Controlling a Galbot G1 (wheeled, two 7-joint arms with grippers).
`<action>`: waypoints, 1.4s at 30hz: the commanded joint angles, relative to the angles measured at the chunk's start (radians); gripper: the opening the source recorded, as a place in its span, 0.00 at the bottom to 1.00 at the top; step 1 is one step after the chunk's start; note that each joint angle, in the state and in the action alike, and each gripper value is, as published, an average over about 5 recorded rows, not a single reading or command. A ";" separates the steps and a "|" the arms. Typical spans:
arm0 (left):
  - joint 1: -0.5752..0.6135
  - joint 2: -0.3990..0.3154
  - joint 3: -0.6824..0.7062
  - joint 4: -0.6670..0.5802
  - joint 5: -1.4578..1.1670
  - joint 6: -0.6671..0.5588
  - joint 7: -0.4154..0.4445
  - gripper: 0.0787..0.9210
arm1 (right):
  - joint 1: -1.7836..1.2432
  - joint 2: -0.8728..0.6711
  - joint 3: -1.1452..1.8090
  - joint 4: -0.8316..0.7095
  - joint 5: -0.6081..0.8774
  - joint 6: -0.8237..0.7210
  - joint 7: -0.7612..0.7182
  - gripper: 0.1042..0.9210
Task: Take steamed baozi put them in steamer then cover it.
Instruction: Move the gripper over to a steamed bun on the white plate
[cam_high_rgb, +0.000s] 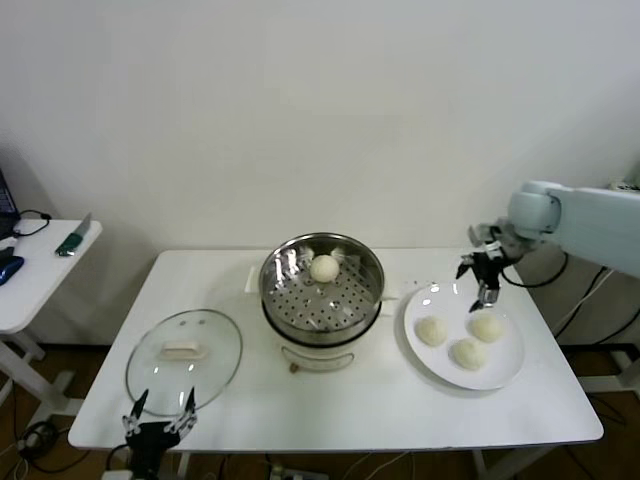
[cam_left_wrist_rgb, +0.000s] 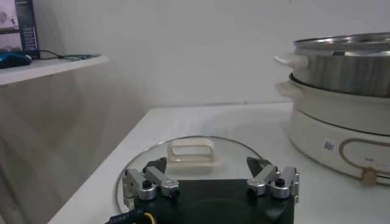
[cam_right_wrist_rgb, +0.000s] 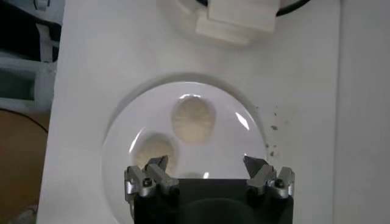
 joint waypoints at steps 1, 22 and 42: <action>0.006 -0.001 -0.001 0.003 0.002 -0.005 0.000 0.88 | -0.197 0.026 0.119 -0.040 -0.041 -0.054 0.024 0.88; 0.017 -0.006 -0.011 0.016 0.014 -0.013 -0.002 0.88 | -0.342 0.139 0.233 -0.216 -0.123 -0.065 0.050 0.88; 0.022 -0.003 -0.011 0.010 0.016 -0.011 -0.002 0.88 | -0.376 0.148 0.264 -0.221 -0.137 -0.095 0.065 0.84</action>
